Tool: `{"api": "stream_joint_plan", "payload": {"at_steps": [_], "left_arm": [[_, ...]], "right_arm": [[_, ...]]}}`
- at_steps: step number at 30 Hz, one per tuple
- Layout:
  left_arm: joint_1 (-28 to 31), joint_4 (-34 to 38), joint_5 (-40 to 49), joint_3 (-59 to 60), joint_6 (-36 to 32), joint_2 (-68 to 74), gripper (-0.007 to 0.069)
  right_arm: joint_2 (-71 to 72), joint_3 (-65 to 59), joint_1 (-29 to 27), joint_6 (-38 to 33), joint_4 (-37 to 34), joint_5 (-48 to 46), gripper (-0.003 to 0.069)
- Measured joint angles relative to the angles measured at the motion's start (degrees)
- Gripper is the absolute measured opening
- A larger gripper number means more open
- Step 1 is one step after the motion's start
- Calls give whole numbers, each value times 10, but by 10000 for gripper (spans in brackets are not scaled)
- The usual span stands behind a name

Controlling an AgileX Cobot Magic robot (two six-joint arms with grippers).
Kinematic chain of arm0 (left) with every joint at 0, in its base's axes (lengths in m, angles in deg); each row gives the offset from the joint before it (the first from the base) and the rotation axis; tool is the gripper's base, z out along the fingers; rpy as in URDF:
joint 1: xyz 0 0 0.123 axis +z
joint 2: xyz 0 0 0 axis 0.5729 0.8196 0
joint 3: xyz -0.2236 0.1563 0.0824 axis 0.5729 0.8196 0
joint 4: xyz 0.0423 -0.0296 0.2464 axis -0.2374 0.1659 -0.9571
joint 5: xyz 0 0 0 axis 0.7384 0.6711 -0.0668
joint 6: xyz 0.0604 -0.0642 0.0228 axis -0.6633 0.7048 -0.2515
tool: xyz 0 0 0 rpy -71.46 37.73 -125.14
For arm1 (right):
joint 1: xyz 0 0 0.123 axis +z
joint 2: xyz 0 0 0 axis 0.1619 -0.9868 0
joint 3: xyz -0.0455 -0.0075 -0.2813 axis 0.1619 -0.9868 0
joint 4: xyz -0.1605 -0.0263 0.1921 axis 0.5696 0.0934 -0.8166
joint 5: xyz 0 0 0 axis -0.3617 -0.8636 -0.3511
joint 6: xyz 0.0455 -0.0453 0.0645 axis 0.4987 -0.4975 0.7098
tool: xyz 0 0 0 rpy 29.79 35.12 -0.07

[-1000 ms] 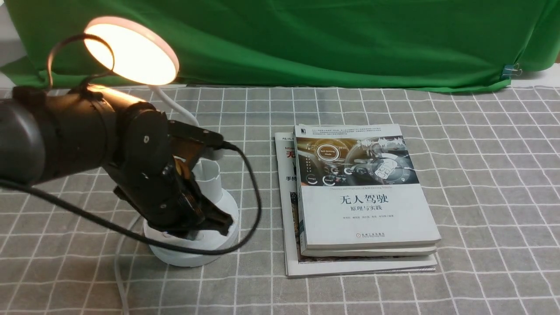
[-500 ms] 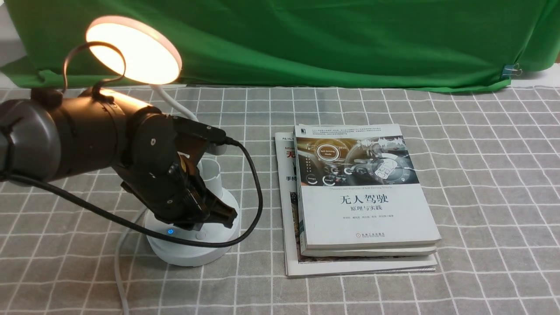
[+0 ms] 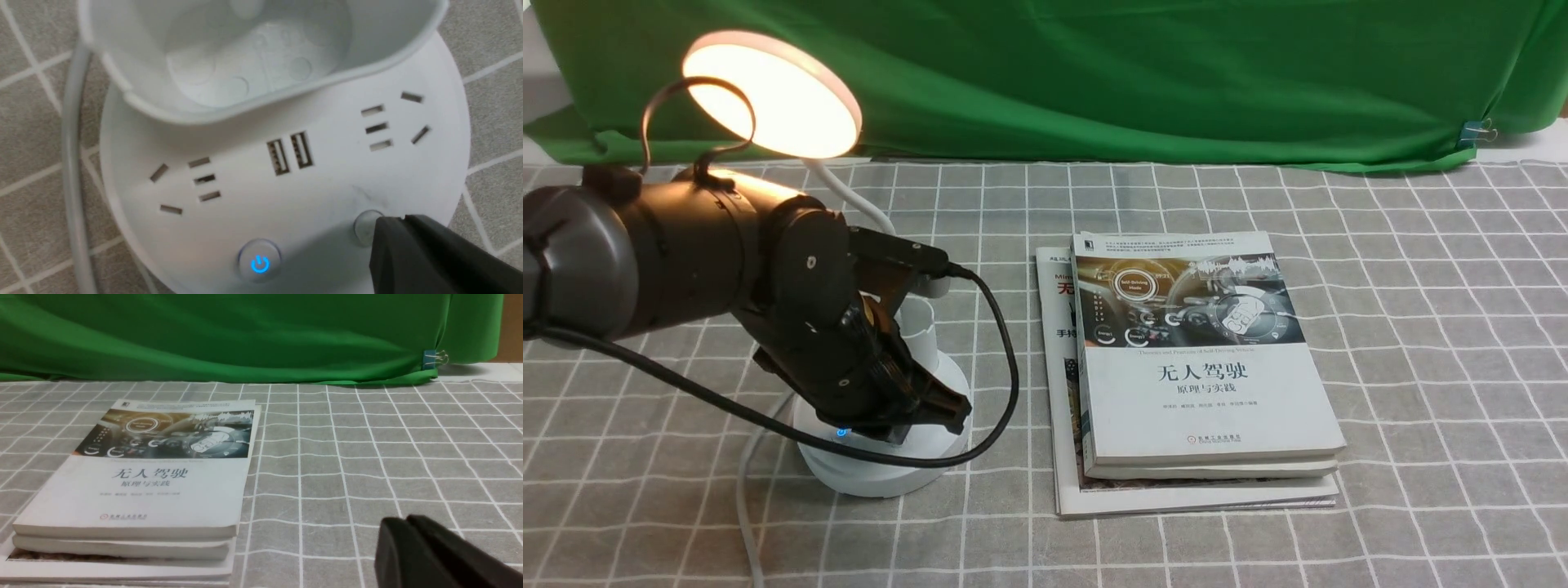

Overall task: Turn off the desk lamp on the grey coffee tablecloth by hand.
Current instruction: 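Press the power button on the round power strip under the lamp with the left gripper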

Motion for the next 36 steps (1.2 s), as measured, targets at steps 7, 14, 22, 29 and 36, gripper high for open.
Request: {"api": "stream_joint_plan", "payload": {"at_steps": [7, 14, 22, 29, 36], "left_arm": [[0, 0, -2, -2, -8, 24, -4], [0, 2, 3, -10, -11, 35, -4], [-9, 7, 11, -6, -12, 14, -4], [-18, 15, 11, -5, -8, -14, -4], [-18, 4, -7, -5, -6, -1, -4]], "right_arm": [[0, 0, 0, 0, 0, 0, 42], [0, 0, 0, 0, 0, 0, 42], [0, 0, 0, 0, 0, 0, 42], [0, 0, 0, 0, 0, 0, 42], [0, 0, 0, 0, 0, 0, 42]]}}
